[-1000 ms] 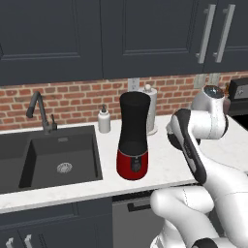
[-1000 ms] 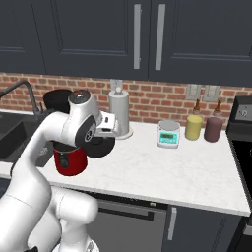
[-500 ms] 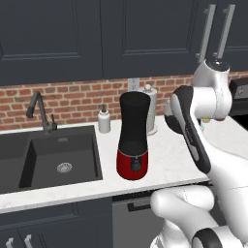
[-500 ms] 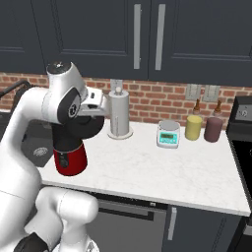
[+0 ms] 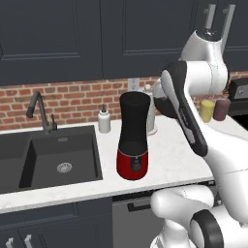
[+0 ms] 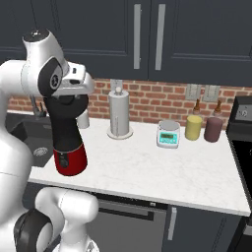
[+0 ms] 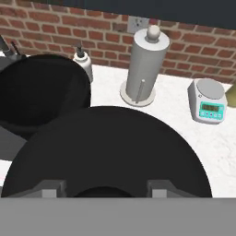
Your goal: Close the lid blender by securely placing the lid on top.
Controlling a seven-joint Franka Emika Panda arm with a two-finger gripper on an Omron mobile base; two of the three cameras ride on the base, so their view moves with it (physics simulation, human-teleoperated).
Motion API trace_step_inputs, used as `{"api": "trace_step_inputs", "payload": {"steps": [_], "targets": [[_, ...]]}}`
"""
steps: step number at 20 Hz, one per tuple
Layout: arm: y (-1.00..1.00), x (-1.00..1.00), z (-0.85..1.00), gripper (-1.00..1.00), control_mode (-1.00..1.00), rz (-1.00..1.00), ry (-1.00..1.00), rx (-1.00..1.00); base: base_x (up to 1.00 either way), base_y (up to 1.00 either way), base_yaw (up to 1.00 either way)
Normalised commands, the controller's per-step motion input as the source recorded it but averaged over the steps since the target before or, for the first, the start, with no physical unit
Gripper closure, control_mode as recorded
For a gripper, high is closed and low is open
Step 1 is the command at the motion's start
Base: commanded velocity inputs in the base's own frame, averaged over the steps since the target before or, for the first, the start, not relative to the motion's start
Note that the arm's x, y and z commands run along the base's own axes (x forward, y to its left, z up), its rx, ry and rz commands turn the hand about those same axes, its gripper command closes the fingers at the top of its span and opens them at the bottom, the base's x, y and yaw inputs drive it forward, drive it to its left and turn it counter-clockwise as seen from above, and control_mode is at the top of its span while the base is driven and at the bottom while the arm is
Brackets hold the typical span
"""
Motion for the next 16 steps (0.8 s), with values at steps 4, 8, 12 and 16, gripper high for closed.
{"api": "trace_step_inputs", "payload": {"steps": [4, 8, 12, 16], "targets": [[0.39, 0.02, 0.21, 1.00, -1.00, 0.04, 0.00, 0.00, 0.00, 0.00, 0.00], [0.26, 0.15, 0.00, 1.00, -1.00, 0.02, 0.02, 0.00, 0.00, 0.00, 0.00], [0.24, 0.24, 0.00, 1.00, -1.00, 0.01, 0.03, 0.00, 0.00, 0.00, 0.00], [0.28, 0.30, 0.00, 1.00, -1.00, 0.01, 0.02, 0.00, 0.00, 0.00, 0.00]]}}
